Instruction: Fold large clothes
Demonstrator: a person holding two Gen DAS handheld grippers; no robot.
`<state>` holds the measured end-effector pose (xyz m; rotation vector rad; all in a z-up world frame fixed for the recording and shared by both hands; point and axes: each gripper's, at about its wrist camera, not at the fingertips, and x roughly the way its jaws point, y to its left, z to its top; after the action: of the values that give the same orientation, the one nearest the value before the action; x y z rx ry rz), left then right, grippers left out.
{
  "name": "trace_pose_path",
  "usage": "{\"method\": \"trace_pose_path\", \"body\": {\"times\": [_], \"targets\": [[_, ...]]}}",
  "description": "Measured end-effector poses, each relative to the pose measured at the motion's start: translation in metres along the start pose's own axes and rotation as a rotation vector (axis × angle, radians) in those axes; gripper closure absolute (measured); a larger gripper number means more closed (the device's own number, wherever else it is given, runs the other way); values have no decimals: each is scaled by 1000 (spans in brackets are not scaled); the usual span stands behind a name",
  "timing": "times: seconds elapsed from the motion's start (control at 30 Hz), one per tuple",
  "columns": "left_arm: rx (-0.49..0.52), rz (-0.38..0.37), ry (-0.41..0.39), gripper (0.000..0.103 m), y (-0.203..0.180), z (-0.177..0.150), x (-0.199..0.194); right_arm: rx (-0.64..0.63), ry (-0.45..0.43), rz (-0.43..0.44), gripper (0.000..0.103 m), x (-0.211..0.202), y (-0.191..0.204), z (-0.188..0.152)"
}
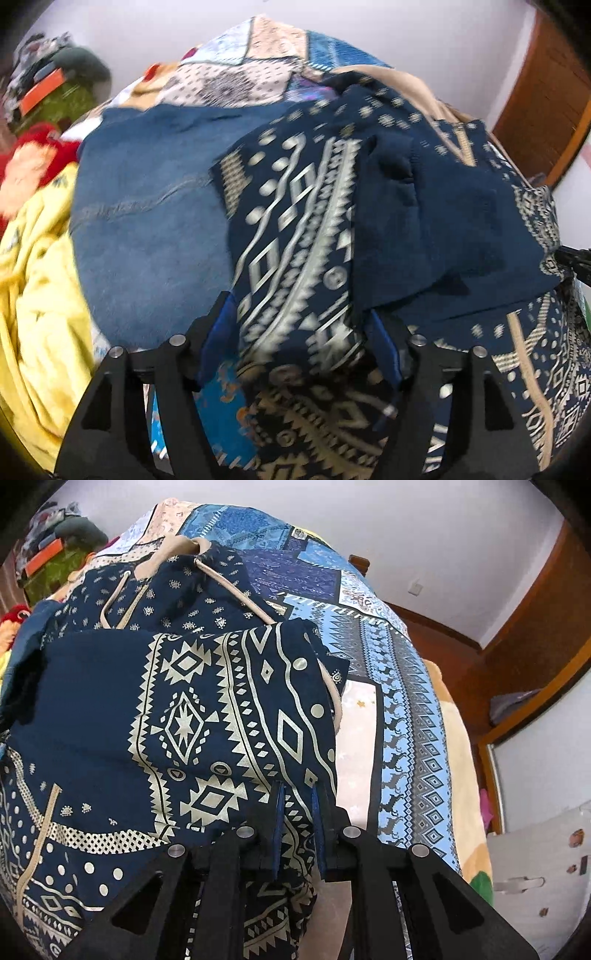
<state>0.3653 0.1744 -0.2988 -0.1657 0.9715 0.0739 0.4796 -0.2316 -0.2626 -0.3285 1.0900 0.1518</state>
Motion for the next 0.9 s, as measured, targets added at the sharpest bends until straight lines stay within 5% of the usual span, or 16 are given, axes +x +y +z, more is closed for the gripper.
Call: {"method": "trace_pose_path", "body": {"times": [0.13,0.2,0.23,0.27,0.33,0.47,0.6,0.7,0.73,0.9], "targets": [[-73,50,38,33,32,-20,6,2,6,-14,92,0,2,1],[-102,13,45,33,43,-28,3,6,7,-17,91,-1,1,0],[-107,10,49,33,46,-30,0,6,6,-30,83,-2,1,0],[-99,18,49,33,47,-31,-4,5,-2,-104,50,-3,0,-2],[-80,37,49,33,47,-32,-10,-3,-30,-208,5,-4,-7,-6],[23,67,30,34,28,-35,-34,62,-5,-92,6,-12,-26,-20],[83,17,-4,33,4,-27,-57,75,-54,-60,6,-35,-33,-22],[91,-22,-38,19,-18,-14,-66,77,-91,-15,6,-54,-28,-19],[88,-17,-42,9,-25,-9,-63,74,-109,1,6,-62,-25,-17],[87,91,-8,8,-41,16,-26,29,-176,41,6,-88,-5,-14]]}}
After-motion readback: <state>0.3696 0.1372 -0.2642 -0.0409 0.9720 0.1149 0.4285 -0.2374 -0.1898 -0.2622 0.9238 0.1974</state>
